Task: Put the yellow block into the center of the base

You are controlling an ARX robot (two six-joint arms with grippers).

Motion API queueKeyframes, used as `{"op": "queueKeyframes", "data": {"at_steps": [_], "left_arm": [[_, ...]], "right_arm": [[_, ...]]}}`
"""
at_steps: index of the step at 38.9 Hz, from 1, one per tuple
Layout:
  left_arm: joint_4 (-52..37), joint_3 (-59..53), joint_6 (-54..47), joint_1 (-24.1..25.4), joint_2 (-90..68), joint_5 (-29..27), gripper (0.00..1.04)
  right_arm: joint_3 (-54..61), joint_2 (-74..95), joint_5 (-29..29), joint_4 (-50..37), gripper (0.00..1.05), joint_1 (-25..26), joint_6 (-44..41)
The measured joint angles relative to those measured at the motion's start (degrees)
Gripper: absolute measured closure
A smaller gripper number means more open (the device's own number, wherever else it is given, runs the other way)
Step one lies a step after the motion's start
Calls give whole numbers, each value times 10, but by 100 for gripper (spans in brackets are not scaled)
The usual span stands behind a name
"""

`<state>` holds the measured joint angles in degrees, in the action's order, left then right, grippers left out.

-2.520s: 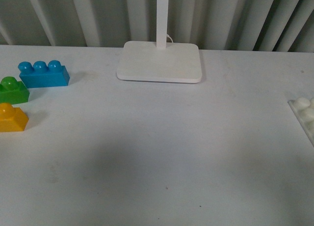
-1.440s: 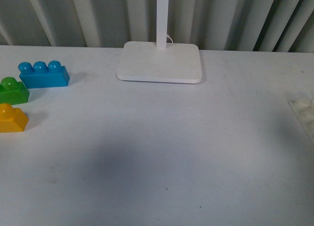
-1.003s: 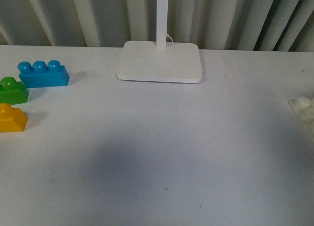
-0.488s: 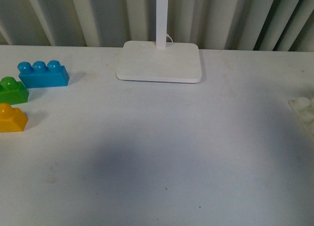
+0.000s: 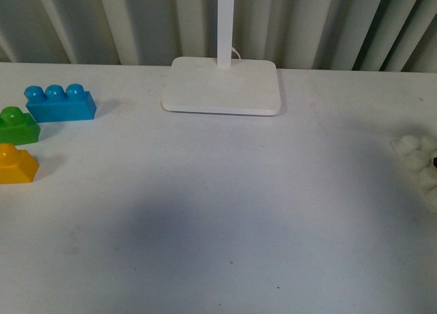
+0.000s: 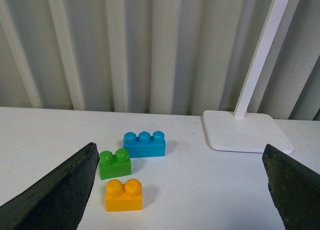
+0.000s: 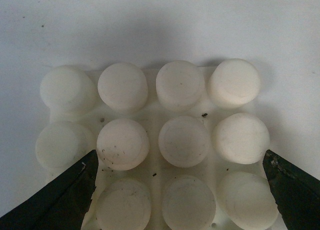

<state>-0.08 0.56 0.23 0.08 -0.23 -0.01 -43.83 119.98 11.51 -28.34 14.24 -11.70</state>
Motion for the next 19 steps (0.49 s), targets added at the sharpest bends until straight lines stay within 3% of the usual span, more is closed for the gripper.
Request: {"op": "queueKeyframes", "data": {"at_steps": [7, 19], "left_arm": [[0, 0, 0, 0, 0, 0, 6], [0, 0, 0, 0, 0, 0, 6]], "right_arm": [[17, 0, -24, -16, 9, -35, 20], [23, 2, -87, -25, 9, -144, 103]]}}
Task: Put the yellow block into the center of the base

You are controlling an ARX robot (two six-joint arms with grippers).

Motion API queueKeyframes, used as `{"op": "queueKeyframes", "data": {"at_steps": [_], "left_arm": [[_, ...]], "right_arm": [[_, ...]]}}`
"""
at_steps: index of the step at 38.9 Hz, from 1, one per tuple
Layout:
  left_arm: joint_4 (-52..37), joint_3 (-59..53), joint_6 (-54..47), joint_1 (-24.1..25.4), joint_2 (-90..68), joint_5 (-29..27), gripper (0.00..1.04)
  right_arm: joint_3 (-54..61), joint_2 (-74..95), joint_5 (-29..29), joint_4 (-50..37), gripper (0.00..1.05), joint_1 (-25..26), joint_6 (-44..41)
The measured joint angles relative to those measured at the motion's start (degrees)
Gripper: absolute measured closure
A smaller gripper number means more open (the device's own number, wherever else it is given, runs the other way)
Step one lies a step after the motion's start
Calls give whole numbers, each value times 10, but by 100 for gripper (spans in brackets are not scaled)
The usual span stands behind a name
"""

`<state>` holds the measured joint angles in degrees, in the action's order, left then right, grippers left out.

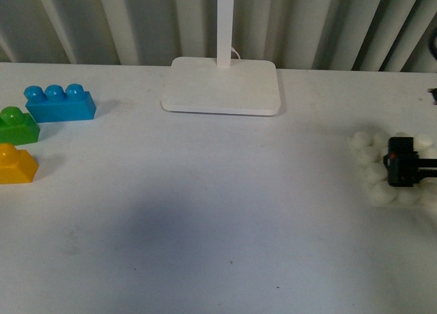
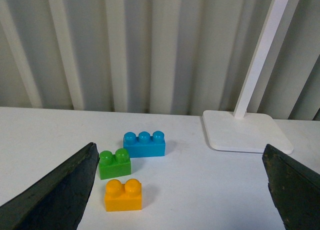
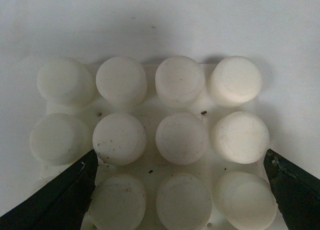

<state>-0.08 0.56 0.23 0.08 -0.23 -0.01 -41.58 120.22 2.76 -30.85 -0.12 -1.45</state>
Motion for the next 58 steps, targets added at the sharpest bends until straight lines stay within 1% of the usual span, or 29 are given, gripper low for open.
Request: {"op": "queueKeyframes", "data": {"at_steps": [4, 7, 11, 24, 32, 44, 49, 58], "left_arm": [[0, 0, 0, 0, 0, 0, 6], [0, 0, 0, 0, 0, 0, 6], [0, 0, 0, 0, 0, 0, 6], [0, 0, 0, 0, 0, 0, 6], [0, 0, 0, 0, 0, 0, 6], [0, 0, 0, 0, 0, 0, 6], [0, 0, 0, 0, 0, 0, 6], [0, 0, 0, 0, 0, 0, 6]], "right_arm": [[-19, 9, -20, 12, 9, -51, 37], [-32, 17, -22, 21, 9, -78, 65], [-64, 31, -42, 40, 9, -134, 99], [-139, 62, -74, 89, 9, -235, 159], [-175, 79, -83, 113, 8, -283, 203], [-222, 101, -104, 142, 8, -337, 257], [-250, 113, -105, 158, 9, -358, 283], [-288, 128, -105, 181, 9, -380, 294]]}}
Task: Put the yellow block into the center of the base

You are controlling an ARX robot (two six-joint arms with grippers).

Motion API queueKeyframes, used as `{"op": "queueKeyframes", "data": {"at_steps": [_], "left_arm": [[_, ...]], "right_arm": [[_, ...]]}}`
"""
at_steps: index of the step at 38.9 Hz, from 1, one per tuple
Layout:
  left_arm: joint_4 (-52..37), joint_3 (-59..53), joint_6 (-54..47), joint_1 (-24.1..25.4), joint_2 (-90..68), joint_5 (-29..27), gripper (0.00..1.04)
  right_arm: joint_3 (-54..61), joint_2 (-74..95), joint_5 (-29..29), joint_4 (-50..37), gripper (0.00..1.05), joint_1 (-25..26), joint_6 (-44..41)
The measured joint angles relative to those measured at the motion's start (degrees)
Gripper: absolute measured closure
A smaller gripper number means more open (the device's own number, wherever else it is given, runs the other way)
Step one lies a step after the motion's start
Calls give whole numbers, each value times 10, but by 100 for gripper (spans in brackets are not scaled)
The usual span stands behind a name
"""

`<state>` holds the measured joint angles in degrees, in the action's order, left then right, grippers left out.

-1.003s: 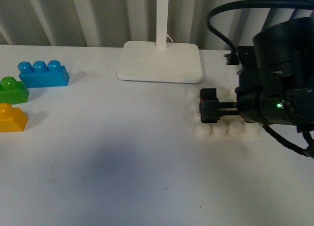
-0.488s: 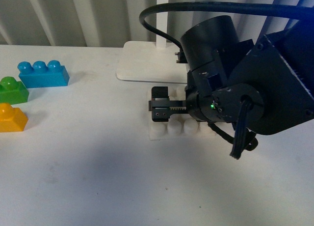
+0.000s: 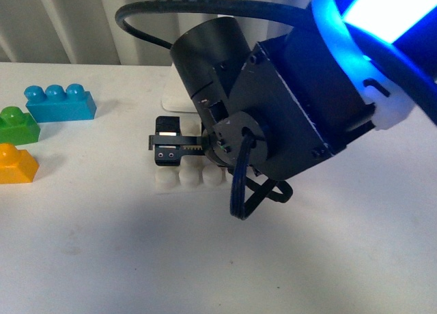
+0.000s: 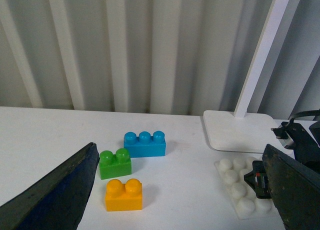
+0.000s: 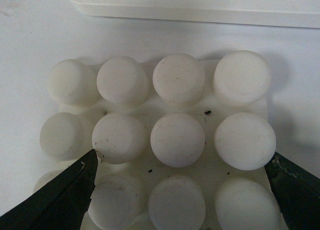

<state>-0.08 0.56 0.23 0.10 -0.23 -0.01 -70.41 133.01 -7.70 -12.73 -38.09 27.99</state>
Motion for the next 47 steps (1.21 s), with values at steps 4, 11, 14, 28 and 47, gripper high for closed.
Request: {"op": "queueKeyframes", "data": {"at_steps": [4, 11, 14, 28, 47], "left_arm": [[0, 0, 0, 0, 0, 0, 6], [0, 0, 0, 0, 0, 0, 6], [0, 0, 0, 0, 0, 0, 6], [0, 0, 0, 0, 0, 0, 6], [0, 0, 0, 0, 0, 0, 6]], "right_arm": [[-14, 4, 7, 9, 9, -4, 7], [-37, 11, 18, 22, 9, -8, 25], [-44, 14, 26, 24, 9, -10, 34], [-79, 29, 51, 42, 9, -18, 56], [-112, 46, 92, 39, 9, -26, 75]]}}
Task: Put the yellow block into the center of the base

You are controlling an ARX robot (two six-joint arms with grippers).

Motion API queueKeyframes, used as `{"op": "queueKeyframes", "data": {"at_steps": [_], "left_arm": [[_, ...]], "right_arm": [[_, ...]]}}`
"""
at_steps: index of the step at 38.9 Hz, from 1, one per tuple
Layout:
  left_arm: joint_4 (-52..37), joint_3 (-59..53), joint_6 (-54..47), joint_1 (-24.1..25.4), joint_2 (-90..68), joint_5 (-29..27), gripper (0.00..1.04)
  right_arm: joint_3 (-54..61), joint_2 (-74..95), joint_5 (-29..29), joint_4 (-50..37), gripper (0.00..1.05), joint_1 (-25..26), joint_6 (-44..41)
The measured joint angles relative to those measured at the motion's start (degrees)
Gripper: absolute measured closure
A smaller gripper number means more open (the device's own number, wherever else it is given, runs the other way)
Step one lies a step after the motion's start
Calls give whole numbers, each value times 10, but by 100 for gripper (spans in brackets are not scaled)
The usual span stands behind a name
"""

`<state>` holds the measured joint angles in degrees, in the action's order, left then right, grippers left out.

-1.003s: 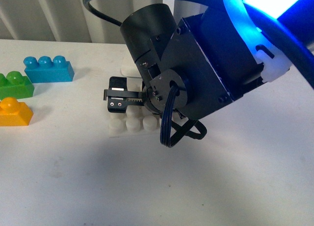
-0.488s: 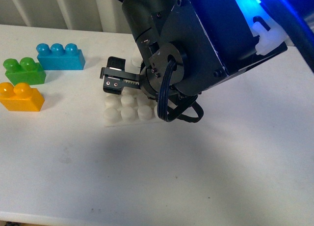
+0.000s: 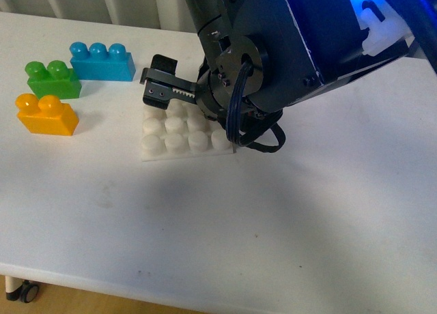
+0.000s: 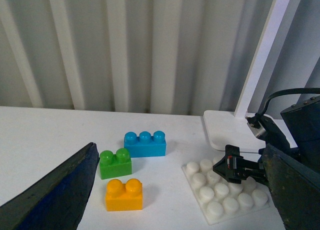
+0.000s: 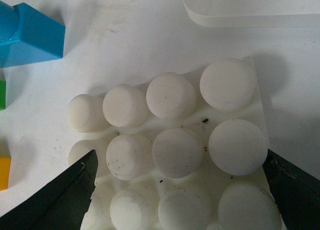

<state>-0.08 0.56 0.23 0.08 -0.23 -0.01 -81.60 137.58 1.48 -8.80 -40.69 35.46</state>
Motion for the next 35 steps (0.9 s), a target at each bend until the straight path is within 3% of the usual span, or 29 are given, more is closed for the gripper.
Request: {"op": "queueKeyframes", "data": {"at_steps": [21, 28, 35], "left_arm": [[0, 0, 0, 0, 0, 0, 6], [0, 0, 0, 0, 0, 0, 6], [0, 0, 0, 0, 0, 0, 6]], "right_arm": [[124, -56, 7, -108, 9, 24, 61], [218, -115, 12, -157, 9, 76, 70], [317, -229, 41, -211, 9, 170, 58]]}}
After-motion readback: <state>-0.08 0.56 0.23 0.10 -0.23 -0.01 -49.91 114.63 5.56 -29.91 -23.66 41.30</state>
